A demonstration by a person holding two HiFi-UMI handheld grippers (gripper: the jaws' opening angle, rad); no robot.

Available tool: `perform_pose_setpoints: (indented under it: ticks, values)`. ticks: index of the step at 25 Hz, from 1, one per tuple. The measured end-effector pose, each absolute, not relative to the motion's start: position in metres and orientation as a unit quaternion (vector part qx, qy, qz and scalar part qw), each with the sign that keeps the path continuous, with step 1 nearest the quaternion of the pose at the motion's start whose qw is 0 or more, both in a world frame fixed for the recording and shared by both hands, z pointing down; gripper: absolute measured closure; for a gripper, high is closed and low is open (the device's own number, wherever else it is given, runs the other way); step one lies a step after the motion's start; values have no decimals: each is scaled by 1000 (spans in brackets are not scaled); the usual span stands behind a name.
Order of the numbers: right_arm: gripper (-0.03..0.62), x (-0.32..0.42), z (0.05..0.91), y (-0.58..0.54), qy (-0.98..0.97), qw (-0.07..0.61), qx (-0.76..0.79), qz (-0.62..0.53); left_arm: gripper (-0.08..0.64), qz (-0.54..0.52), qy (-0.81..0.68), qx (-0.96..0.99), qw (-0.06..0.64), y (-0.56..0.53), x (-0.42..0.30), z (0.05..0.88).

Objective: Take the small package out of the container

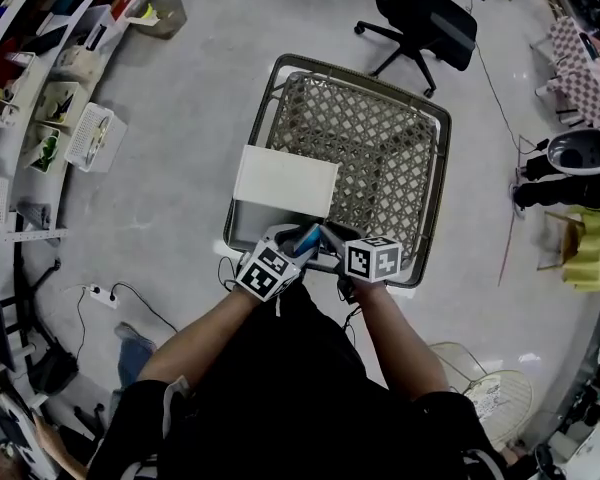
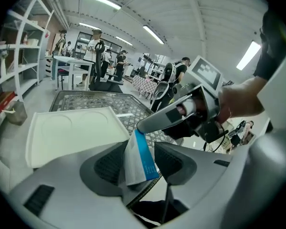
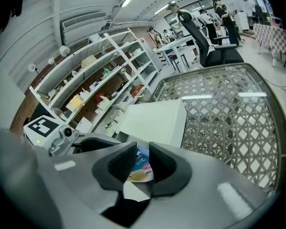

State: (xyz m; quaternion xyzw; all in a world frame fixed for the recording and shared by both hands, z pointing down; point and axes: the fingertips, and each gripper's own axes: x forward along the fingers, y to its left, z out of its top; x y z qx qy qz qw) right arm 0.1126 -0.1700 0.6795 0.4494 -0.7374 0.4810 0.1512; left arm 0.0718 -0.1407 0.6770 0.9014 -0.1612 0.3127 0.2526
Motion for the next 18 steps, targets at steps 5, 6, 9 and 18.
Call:
perform_pose_setpoints:
  ticks: [5, 6, 9, 18]
  values:
    - [509, 110, 677, -169, -736, 147, 449, 486, 333, 329, -140, 893, 274, -132, 76, 691]
    - [511, 109, 675, -170, -736, 145, 449, 485, 324, 331, -131, 892, 278, -130, 80, 692]
    - [511, 111, 668, -169, -737, 138, 457, 479, 324, 350, -121, 888, 272, -126, 87, 692]
    - [511, 135, 653, -155, -718, 114, 496, 475, 428, 358, -152, 881, 271, -146, 64, 694]
